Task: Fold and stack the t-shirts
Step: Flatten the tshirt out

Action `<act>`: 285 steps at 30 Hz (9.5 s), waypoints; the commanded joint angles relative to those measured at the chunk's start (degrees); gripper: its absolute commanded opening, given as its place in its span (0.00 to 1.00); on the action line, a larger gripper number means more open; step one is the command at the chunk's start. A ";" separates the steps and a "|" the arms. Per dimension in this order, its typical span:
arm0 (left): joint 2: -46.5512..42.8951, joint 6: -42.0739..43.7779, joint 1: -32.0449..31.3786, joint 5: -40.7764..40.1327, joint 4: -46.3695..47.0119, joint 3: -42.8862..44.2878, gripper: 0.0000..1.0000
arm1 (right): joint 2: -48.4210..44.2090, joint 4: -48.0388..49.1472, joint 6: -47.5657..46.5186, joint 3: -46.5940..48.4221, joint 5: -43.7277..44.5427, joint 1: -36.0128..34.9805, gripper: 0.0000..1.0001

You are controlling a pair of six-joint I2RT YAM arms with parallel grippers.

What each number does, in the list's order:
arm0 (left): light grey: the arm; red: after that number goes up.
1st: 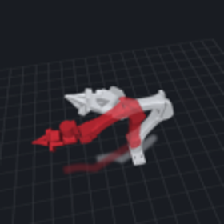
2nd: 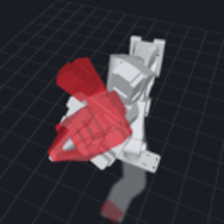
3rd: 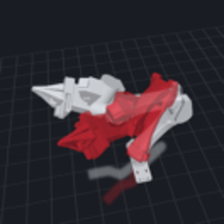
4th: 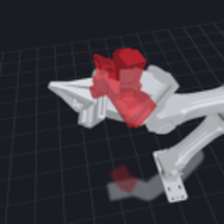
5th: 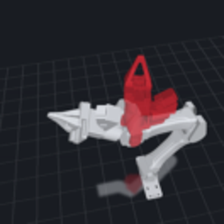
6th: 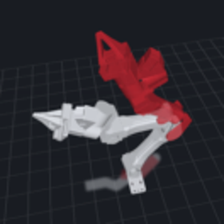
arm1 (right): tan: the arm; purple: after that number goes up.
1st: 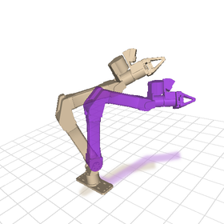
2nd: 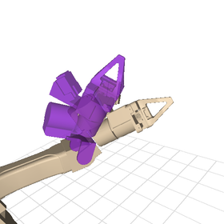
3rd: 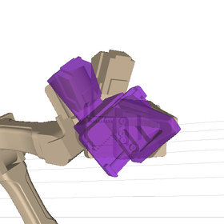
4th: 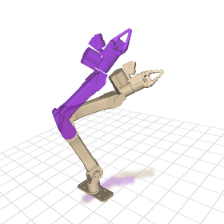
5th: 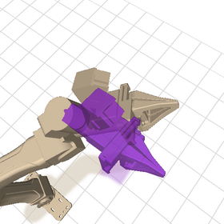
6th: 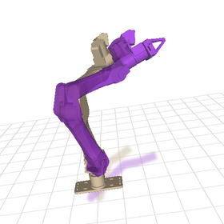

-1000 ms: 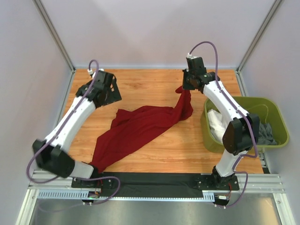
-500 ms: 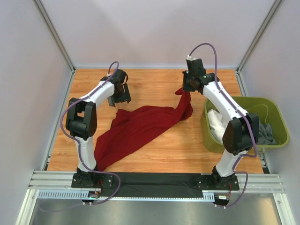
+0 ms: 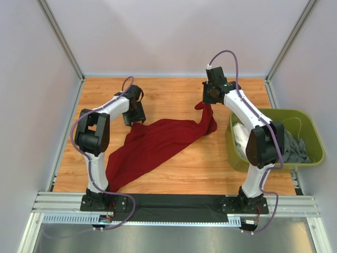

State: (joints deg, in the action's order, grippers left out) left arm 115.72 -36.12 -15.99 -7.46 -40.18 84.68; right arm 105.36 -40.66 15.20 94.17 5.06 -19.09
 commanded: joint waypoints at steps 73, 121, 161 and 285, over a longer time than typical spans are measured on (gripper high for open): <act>-52.71 -5.38 -22.61 -18.20 -16.60 -23.72 0.99 | -19.15 3.05 -1.23 -20.61 -0.23 -2.97 0.00; -40.83 -6.59 5.43 -0.28 -0.07 -37.74 0.79 | -6.13 0.94 -1.49 -11.73 3.20 -2.97 0.00; -42.16 -9.76 15.11 4.56 11.79 -49.70 0.42 | -4.99 -0.47 -3.16 -10.15 3.55 -2.88 0.00; -46.02 -12.37 -23.02 8.18 13.17 -30.35 0.83 | -13.08 -2.14 -4.13 11.30 6.36 1.95 0.00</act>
State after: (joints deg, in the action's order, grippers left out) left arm 68.58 -41.52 -35.81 2.90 -35.94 58.89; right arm 92.23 -46.11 10.15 104.99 10.44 -17.17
